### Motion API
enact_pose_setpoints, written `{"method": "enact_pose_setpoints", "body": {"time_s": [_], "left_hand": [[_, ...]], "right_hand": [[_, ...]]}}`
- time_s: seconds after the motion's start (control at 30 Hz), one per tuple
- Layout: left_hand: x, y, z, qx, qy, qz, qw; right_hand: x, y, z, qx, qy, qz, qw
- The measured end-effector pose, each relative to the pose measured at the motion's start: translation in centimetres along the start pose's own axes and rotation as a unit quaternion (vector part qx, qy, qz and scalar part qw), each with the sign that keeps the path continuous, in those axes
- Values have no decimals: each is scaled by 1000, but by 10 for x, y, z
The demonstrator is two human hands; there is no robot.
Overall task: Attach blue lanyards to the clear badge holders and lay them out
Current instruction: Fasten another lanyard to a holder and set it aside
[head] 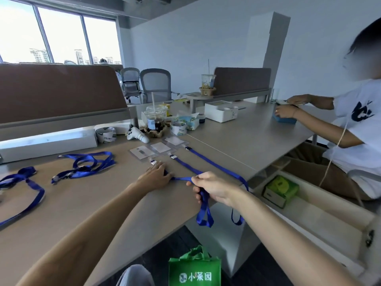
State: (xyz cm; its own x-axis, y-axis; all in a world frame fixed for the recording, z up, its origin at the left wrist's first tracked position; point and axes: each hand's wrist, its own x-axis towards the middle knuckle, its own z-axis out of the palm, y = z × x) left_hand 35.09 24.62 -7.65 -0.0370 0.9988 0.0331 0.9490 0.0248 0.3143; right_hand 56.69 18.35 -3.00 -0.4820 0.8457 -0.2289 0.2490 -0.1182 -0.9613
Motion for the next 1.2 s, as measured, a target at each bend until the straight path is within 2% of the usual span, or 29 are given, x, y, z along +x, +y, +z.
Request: {"method": "enact_pose_setpoints", "body": {"time_s": [0.17, 0.33, 0.53, 0.67, 0.8, 0.9, 0.93, 1.0, 1.1, 1.13, 1.2], "left_hand": [[-10, 2, 1, 32, 11, 17, 999], [-32, 26, 9, 3, 118, 14, 993], [-39, 38, 20, 36, 49, -11, 998], [-39, 41, 18, 58, 32, -25, 998], [-41, 43, 18, 68, 20, -34, 997], [-42, 44, 18, 73, 18, -34, 997], [-42, 45, 18, 75, 19, -34, 996], [-43, 45, 19, 79, 19, -33, 996], [-42, 44, 18, 79, 18, -36, 996], [-43, 44, 18, 79, 18, -36, 996], [-43, 44, 19, 79, 21, -34, 996]], "right_hand": [[-38, 9, -21, 24, -18, -10, 999], [-56, 22, -27, 27, -16, 8, 999], [-82, 31, -31, 31, -10, 0, 999], [-107, 41, -44, 22, 44, 3, 999], [-119, 56, -54, -80, 106, 59, 989], [-121, 65, -54, -113, 191, 25, 975], [-121, 67, -54, -86, 220, -1, 972], [-121, 66, -54, 54, 240, -48, 968], [-125, 60, -58, 302, 156, -112, 934], [-127, 59, -61, 344, 135, -132, 920], [-127, 58, -63, 337, 140, -151, 919]]}}
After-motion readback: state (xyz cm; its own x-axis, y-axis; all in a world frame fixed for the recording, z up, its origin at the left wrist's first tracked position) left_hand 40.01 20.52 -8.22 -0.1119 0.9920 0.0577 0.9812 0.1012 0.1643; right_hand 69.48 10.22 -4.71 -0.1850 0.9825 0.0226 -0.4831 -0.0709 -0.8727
